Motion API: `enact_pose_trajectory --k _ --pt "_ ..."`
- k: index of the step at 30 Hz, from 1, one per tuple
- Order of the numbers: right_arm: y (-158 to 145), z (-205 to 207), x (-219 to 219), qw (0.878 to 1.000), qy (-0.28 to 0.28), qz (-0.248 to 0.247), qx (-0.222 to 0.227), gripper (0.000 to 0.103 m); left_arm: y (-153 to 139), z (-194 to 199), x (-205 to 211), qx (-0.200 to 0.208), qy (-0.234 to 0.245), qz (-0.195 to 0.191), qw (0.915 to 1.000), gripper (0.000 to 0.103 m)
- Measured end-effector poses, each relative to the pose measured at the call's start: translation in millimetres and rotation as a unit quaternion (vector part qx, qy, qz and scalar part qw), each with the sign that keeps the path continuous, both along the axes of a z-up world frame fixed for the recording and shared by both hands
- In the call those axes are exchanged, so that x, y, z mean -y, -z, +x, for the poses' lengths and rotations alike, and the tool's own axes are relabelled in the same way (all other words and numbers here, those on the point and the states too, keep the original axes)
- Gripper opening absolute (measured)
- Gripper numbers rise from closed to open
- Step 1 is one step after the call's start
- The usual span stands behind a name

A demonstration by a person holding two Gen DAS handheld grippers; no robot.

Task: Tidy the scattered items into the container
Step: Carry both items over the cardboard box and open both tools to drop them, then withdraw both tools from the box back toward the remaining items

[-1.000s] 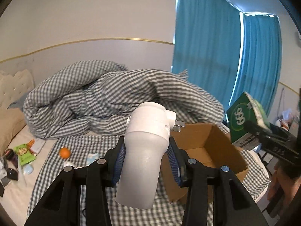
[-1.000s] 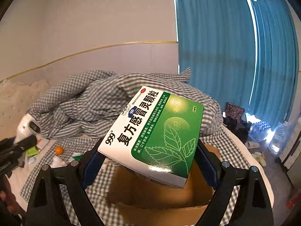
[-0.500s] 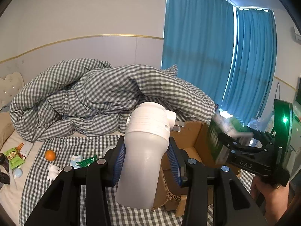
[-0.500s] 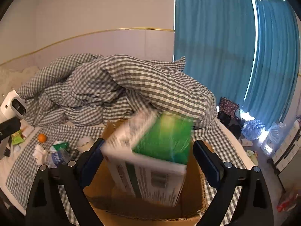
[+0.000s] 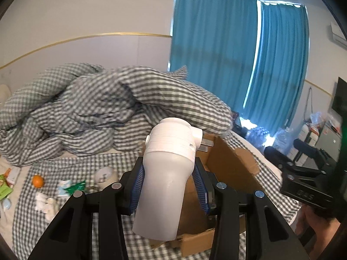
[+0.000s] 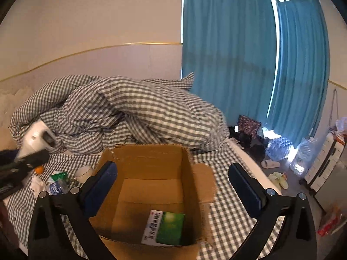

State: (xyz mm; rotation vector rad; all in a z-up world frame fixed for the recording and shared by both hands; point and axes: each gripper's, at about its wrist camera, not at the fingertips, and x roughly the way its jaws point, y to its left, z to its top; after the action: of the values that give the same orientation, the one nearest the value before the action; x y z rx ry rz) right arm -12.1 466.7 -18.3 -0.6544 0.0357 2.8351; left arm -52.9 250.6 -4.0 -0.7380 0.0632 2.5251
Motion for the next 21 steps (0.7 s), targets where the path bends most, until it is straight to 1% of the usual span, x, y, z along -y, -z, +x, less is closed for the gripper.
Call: enact_pose_trajectory --k 3,6,8,10,11,12,15,19,21 --pt "-5 11 -12 1.000 0.011 0.000 -0.007 0.103 9 -11 -22 0.010 0.015 -0.003 0.9998 0.046" --pt "-8 19 -23 1.000 0.021 0.002 -0.010 0.103 20 -26 -43 0.038 0.028 -0.003 0.9989 0.046" --pt "-10 22 -28 1.000 0.027 0.003 -0.011 0.103 26 -32 -54 0.044 0.028 -0.012 0.9986 0.048" --pt "-9 23 -32 0.999 0.032 0.002 -0.011 0.103 28 -34 -61 0.041 0.028 -0.018 0.9986 0.054" --pt "-9 24 -34 0.999 0.033 0.001 -0.010 0.103 28 -33 -63 0.038 0.030 -0.017 0.9987 0.068" --pt "-8 25 -35 0.999 0.035 0.000 -0.011 0.103 26 -32 -63 0.034 0.030 -0.015 0.9989 0.078" --pt "-7 24 -35 0.999 0.036 -0.004 -0.012 0.103 18 -27 -58 0.017 0.029 -0.013 0.9994 0.079" --pt "-6 20 -28 0.999 0.029 -0.008 -0.011 0.103 12 -25 -46 0.007 0.020 -0.016 0.9996 0.083" --pt "-6 18 -21 1.000 0.022 -0.005 -0.012 0.103 10 -25 -37 0.005 0.014 -0.015 0.9998 0.090"
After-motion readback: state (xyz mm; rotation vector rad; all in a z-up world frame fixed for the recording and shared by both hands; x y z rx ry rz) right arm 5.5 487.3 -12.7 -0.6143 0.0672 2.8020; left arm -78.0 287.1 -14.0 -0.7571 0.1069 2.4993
